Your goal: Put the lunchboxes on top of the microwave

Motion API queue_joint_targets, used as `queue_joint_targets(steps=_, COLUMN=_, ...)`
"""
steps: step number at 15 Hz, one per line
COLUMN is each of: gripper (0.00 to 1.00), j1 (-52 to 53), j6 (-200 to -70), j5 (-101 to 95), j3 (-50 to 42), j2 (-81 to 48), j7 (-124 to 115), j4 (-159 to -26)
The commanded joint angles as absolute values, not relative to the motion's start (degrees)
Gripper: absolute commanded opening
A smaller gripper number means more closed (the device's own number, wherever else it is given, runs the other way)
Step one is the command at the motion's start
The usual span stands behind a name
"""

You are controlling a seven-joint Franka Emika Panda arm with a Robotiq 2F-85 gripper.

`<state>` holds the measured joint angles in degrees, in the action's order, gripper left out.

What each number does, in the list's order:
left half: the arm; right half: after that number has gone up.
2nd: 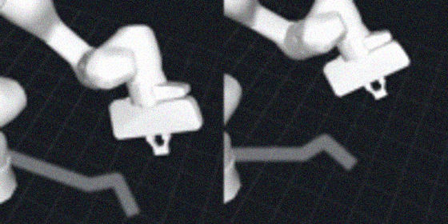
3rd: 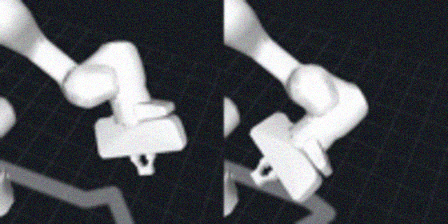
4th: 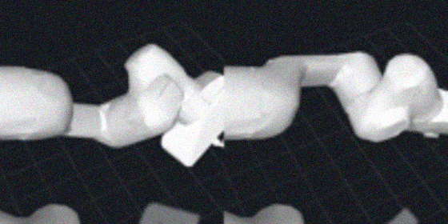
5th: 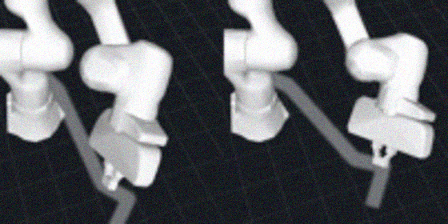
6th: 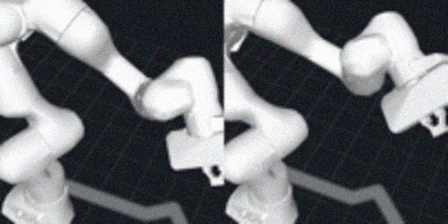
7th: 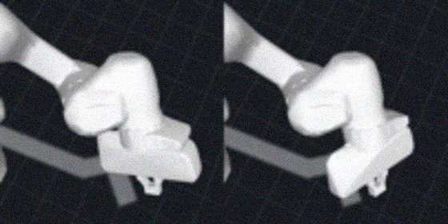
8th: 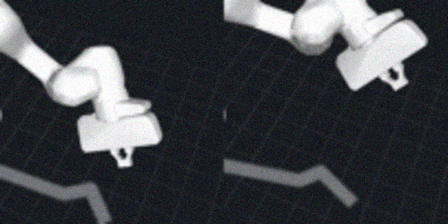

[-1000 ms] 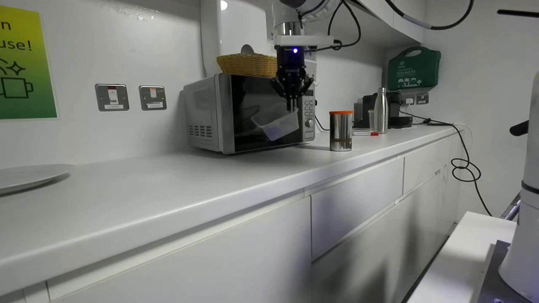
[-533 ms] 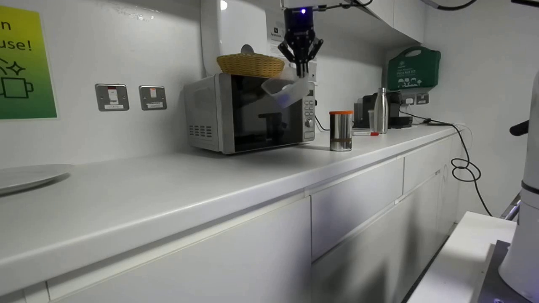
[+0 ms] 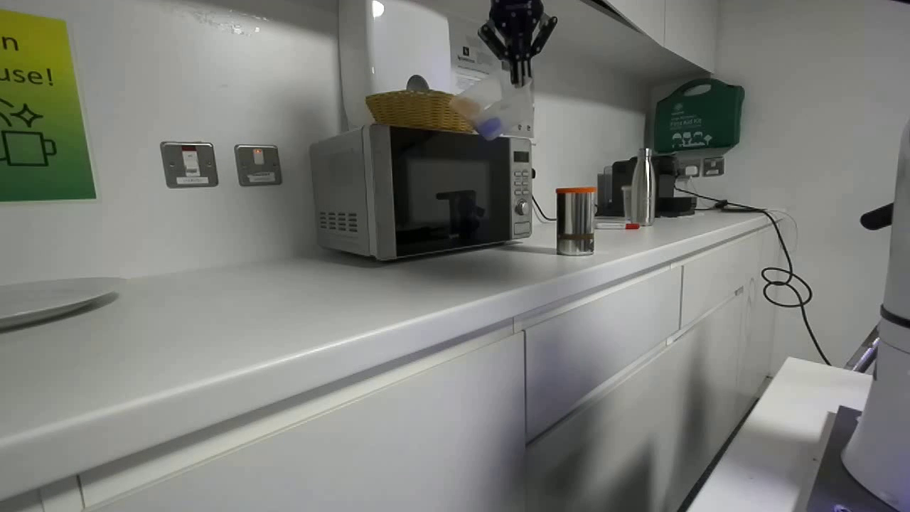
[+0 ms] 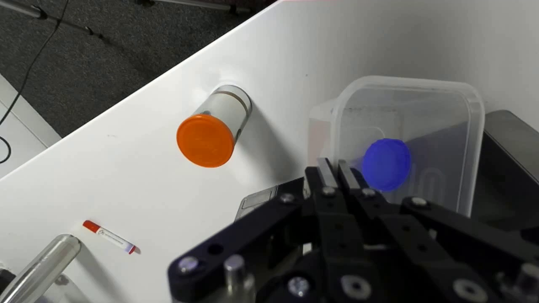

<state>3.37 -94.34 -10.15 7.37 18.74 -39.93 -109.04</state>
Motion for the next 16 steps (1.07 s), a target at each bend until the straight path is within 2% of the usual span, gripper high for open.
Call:
queue_joint_targets(steps=1, gripper=0.01, j1=2.0, j6=-90.6, j5=-12.0, j3=8.7, j2=18.3, j7=-39.5, j4=-104.3)
queue_joint_targets(steps=9, gripper=0.01, j1=0.9, j6=-88.0, j5=-13.6, j3=9.0, j2=14.4, j7=-40.8, j4=-95.5)
queue_joint_targets(steps=16, gripper=0.01, j1=0.8, j6=-87.9, j5=-1.4, j3=5.1, j2=8.0, j7=-41.3, j4=-86.5)
